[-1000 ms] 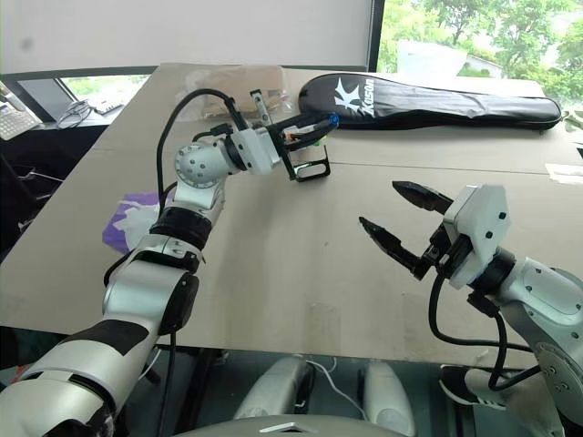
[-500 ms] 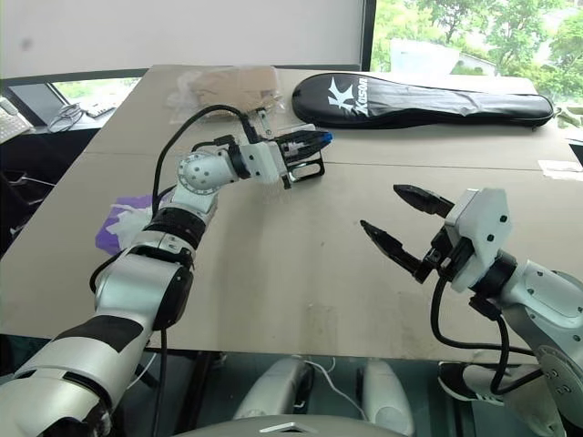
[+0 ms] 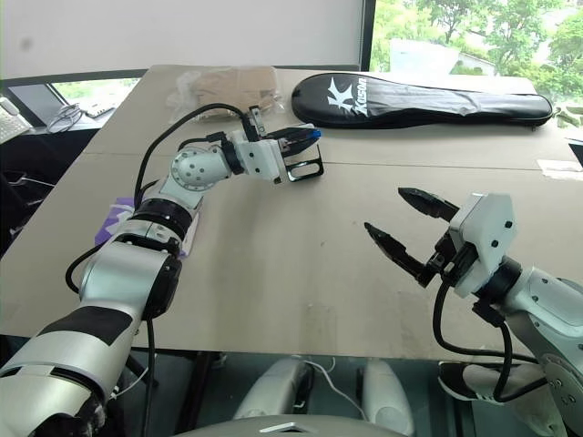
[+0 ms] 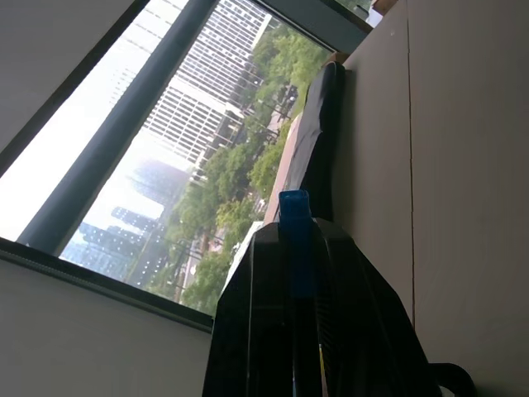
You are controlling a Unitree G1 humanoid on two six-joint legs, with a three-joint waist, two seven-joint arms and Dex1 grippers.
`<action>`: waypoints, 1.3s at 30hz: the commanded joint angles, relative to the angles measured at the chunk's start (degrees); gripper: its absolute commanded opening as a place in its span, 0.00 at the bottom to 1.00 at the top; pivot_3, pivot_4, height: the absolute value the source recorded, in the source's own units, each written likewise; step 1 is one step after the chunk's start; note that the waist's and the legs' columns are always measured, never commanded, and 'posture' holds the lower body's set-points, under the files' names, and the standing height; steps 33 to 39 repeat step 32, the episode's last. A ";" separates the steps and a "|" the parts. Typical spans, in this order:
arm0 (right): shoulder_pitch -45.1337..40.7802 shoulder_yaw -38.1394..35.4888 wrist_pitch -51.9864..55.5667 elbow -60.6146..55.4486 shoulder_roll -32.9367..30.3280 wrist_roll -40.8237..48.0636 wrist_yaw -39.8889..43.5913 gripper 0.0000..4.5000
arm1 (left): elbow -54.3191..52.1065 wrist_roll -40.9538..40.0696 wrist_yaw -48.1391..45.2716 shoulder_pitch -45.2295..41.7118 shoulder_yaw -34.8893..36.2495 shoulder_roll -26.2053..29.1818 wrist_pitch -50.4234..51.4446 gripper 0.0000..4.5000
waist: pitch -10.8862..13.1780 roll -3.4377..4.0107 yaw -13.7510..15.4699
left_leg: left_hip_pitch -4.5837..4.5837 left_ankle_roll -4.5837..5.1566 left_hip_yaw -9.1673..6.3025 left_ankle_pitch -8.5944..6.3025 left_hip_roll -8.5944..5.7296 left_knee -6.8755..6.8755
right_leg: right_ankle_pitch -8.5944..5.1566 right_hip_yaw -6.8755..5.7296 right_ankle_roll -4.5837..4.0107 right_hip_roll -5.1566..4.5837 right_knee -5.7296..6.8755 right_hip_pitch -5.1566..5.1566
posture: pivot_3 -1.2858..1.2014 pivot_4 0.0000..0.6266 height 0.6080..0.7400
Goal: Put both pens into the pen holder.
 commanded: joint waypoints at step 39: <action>11.32 -3.59 -6.60 10.39 -2.12 -12.28 9.69 0.79 | -104.26 -56.49 12.88 65.95 20.64 7.64 102.96 0.64 | -0.09 0.18 0.37 | 0.39 0.02 0.01 -0.04 0.15 -0.08 | -0.01 0.28 -0.03 -0.09 -0.09 0.33 | 0.52 0.24 1.00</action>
